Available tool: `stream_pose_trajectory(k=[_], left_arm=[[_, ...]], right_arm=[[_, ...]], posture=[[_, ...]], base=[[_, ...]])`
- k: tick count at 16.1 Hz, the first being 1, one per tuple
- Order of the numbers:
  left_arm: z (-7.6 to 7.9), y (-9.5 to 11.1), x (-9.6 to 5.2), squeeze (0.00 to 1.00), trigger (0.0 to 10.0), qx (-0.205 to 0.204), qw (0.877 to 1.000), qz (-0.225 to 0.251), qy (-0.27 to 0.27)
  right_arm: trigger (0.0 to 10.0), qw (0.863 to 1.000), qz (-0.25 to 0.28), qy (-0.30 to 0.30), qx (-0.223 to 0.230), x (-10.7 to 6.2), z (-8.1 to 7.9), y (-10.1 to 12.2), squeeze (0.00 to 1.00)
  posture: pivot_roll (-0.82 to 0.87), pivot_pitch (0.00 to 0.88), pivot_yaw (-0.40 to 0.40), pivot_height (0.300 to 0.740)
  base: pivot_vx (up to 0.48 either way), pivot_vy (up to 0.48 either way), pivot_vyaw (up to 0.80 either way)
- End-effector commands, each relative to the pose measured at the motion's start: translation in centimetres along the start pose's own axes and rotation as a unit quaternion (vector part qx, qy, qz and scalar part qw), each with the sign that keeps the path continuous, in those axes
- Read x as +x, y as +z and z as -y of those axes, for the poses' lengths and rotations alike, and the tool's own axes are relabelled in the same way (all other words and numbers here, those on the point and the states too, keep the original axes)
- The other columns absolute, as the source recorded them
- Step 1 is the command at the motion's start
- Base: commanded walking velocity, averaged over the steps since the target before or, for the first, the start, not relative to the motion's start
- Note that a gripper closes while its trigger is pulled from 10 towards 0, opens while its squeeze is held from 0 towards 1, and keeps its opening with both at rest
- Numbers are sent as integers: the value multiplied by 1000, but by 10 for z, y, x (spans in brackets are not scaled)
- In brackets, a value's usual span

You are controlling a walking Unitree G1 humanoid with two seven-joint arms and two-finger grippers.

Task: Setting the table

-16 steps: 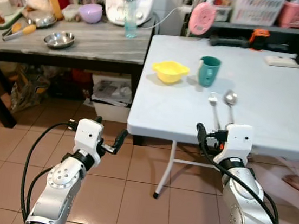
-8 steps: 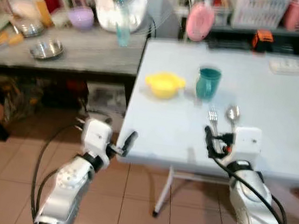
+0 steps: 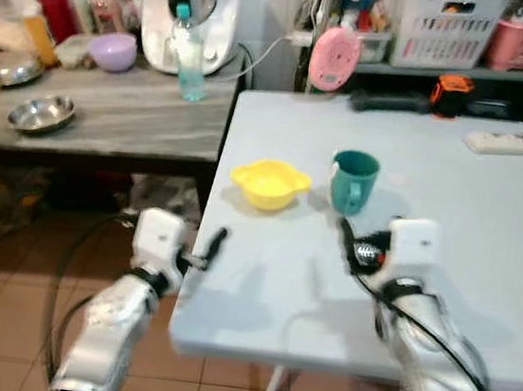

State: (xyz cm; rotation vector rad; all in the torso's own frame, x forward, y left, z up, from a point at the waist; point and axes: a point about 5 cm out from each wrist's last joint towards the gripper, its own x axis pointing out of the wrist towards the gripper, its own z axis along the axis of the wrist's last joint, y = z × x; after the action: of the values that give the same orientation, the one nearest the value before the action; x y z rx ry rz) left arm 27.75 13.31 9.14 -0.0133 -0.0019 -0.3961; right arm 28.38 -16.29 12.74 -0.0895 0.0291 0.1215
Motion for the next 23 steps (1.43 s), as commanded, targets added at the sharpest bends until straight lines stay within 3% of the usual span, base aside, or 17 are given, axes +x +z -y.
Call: stream_pose_trajectory(k=[1,5,7,11,13,16,18,23], left_arm=[[-11,3,-5,0,10000,15,1000,0,11],[-14,2,-8,0,10000,18,1000,-5,13],[-15,3,-13,0,10000,15,1000,-6,-1],[-12,6,-17,0,10000,18,999,-7,-35],[-11,10,-21,0,10000,18,998,-7,-63],[-10,12,-24,0,10000,14,997,-10,-70],[-6,7,-37,0,10000,8,996,-31,-83],[-6,6,-47,0,10000,0,995,-45,-85]], right_arm=[[10000,1000,15,21,4,1,-11,8,0],[10000,999,19,39,-4,1,-17,9,0],[10000,996,24,75,-33,-1,-25,11,0],[10000,991,24,105,-79,-3,-19,10,0],[10000,986,18,120,-113,6,-7,15,0],[10000,979,16,145,-142,15,-6,20,0],[10000,965,-2,203,-168,34,-9,26,0],[10000,948,-21,243,-206,58,-7,32,0]], posture=[[-70,0,74,740],[-70,0,75,740],[-64,0,77,740],[-63,0,75,740],[-61,0,81,740],[-57,0,87,740],[-38,0,87,740],[5,15,79,740]], base=[[0,0,0],[0,0,0],[0,0,0],[0,0,0],[0,0,0],[0,0,0],[0,0,0],[0,0,0]])
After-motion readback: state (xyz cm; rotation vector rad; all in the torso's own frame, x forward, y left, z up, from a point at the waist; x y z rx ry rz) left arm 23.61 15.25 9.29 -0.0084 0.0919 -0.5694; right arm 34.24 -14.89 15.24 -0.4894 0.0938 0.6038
